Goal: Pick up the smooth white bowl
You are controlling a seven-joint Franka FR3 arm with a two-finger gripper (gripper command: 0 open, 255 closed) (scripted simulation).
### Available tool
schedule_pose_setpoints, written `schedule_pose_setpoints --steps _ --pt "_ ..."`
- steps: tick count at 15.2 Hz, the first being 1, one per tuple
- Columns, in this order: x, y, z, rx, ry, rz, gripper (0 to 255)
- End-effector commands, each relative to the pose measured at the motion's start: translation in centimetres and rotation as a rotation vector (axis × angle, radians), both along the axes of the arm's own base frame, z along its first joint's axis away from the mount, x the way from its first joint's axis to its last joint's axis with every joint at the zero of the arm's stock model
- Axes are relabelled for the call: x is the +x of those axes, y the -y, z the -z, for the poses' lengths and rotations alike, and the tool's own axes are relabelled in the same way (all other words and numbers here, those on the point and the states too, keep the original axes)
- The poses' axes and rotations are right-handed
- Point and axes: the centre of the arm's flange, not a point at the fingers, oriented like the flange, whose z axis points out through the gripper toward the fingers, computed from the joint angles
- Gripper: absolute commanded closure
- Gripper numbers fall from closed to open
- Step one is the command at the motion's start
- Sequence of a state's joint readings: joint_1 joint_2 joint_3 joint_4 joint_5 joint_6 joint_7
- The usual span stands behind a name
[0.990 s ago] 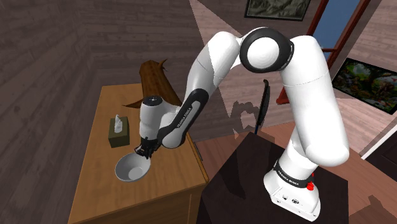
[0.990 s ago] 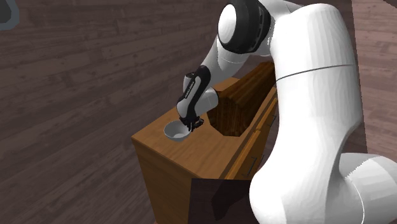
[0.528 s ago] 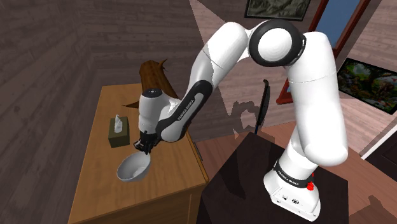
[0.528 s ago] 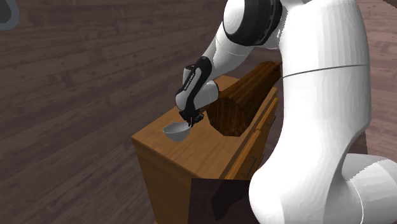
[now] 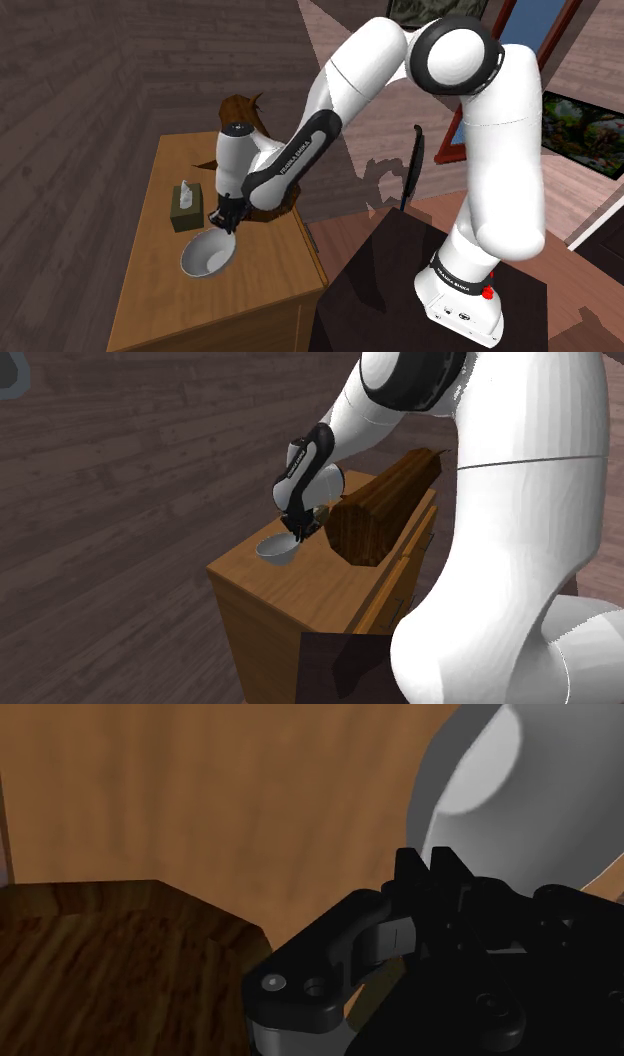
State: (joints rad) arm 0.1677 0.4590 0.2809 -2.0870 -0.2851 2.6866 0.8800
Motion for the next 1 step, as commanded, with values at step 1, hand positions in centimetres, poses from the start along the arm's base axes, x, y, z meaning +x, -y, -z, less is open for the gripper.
schedule_pose_setpoints --steps 1 --pt "0.10 -0.06 -0.22 0.000 0.000 0.000 255"
